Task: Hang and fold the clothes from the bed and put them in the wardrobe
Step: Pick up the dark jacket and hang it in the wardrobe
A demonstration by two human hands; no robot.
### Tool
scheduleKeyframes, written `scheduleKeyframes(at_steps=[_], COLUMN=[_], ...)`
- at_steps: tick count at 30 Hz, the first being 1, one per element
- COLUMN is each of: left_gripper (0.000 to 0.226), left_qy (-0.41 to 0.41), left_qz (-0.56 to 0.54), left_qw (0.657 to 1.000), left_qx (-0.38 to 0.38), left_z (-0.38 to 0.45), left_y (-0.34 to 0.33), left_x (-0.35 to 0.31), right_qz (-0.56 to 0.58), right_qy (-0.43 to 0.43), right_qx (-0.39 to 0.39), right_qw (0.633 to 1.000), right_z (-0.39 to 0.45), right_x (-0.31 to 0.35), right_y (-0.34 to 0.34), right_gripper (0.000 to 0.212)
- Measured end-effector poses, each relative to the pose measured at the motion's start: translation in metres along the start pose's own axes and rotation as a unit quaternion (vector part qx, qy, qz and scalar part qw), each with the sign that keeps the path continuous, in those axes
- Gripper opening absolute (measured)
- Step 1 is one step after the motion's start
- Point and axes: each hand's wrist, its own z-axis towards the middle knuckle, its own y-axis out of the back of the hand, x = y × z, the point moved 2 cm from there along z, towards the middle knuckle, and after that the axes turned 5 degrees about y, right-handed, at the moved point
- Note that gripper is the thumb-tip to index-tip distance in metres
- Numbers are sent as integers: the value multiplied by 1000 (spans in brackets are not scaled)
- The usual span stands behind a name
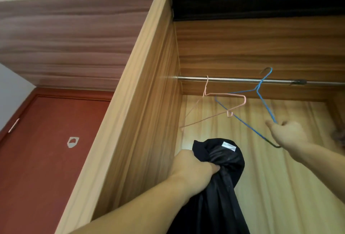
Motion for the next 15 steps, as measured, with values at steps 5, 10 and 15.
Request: scheduleKeyframes(at_steps=[5, 10, 15], left_gripper=[20, 13, 18], left_qy=[8, 36, 62], left_qz=[6, 0, 2], left_qw=[999, 997, 996], left_qx=[30, 65, 67], left_z=[-5, -21, -50], left_y=[-15, -29, -40], left_x=[1, 17, 22], right_qz=[150, 139, 177], right_qy=[-189, -186, -243], right_qx=[193, 204, 295], right_qw=[951, 951, 907], right_z=[-25, -76, -138], right_x=[-12, -27, -26], right_y=[-15, -7, 21], right_gripper=[25, 15, 35])
